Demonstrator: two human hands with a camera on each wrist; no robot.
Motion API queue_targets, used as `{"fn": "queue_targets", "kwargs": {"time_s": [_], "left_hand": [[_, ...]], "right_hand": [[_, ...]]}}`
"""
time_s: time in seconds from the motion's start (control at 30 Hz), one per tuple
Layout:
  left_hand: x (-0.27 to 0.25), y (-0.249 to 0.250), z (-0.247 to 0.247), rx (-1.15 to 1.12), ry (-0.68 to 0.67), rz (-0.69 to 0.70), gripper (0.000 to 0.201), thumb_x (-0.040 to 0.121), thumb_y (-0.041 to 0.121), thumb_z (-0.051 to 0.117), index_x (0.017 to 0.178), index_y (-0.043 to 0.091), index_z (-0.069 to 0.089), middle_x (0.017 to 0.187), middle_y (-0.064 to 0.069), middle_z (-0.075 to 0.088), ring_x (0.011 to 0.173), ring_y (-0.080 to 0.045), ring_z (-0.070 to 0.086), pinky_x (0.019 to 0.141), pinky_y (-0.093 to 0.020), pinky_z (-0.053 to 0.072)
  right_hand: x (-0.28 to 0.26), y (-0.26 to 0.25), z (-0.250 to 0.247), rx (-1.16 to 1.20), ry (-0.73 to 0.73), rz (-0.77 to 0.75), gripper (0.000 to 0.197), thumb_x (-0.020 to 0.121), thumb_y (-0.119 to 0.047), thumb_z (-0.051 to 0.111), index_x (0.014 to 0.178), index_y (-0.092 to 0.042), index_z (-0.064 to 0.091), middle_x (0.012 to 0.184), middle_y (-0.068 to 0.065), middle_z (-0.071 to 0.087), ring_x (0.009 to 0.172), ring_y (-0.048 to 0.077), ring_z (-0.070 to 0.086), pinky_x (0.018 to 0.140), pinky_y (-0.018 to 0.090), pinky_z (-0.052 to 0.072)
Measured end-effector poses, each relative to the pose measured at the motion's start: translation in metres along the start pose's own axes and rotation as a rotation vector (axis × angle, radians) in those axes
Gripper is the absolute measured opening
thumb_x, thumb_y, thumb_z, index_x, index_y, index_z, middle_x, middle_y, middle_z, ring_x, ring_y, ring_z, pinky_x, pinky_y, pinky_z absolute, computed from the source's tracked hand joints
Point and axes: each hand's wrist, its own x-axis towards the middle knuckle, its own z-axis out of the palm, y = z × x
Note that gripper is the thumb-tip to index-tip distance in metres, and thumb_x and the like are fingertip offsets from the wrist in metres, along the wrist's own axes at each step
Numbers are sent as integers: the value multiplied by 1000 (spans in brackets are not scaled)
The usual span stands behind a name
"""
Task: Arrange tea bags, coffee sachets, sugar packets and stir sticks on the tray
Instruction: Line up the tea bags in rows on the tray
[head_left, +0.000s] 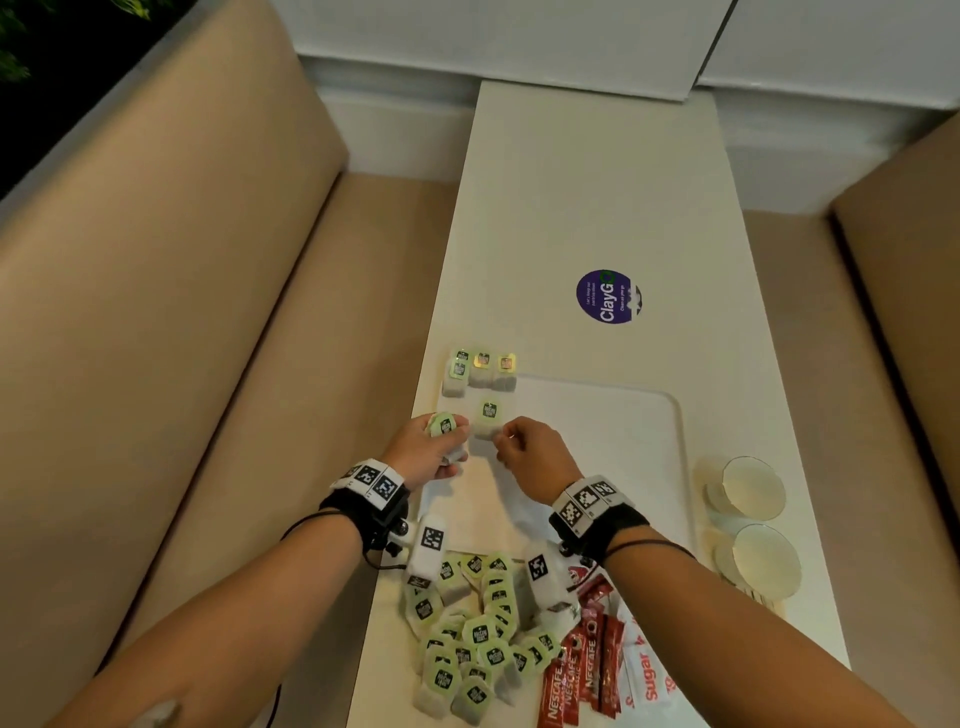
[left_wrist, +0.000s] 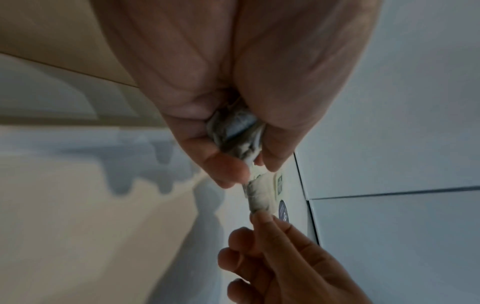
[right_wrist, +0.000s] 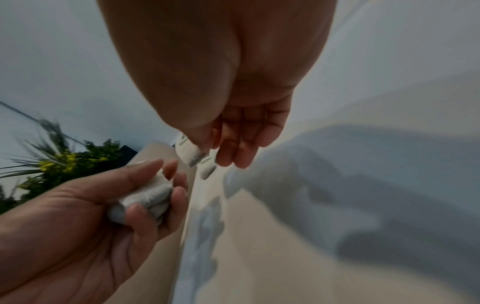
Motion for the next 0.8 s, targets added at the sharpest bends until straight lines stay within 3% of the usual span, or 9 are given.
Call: {"fn": "queue_targets", "kwargs": {"time_s": [0.2, 0.33, 0.5, 0.63, 0.8], "left_hand": [[22, 6, -4, -90, 15, -32, 14, 94, 9, 67, 107, 15, 68, 103, -11, 71, 83, -22, 70, 61, -26, 55], [35, 9, -5, -98, 34, -30, 17, 95, 5, 63, 109, 13, 68, 103, -10, 69, 88, -24, 70, 65, -27, 56], [48, 11, -4, -80, 31, -37, 22, 96, 3, 60, 116, 12, 66, 95, -9, 67, 86, -25, 69, 65, -27, 56], [54, 13, -2, -90, 42, -47, 20, 95, 3, 61, 113, 10, 65, 92, -11, 68, 84, -25, 70, 64, -27, 56], [58, 13, -2, -71, 23, -50, 22, 93, 2, 63, 114, 9, 65, 94, -14, 68, 79, -25, 69, 61, -26, 55]], "right_hand": [[41, -5, 3, 11, 71, 111, 21, 101, -28, 56, 100, -12, 69, 92, 6, 74, 86, 22, 68, 82, 34, 53], [62, -13, 1, -10, 60, 146, 24, 101, -23, 55, 91, -10, 71, 84, 3, 70, 78, 19, 63, 72, 26, 44], [83, -17, 3, -78, 29, 209, 24, 98, -22, 56, 85, -11, 73, 85, 8, 70, 76, 22, 59, 67, 26, 39], [89, -16, 5, -104, 15, 219, 25, 98, -22, 57, 73, -19, 63, 80, 7, 67, 73, 22, 59, 65, 25, 39], [93, -15, 5, -68, 5, 220, 22, 97, -25, 60, 75, -21, 65, 89, 9, 75, 74, 22, 63, 65, 25, 42]]}}
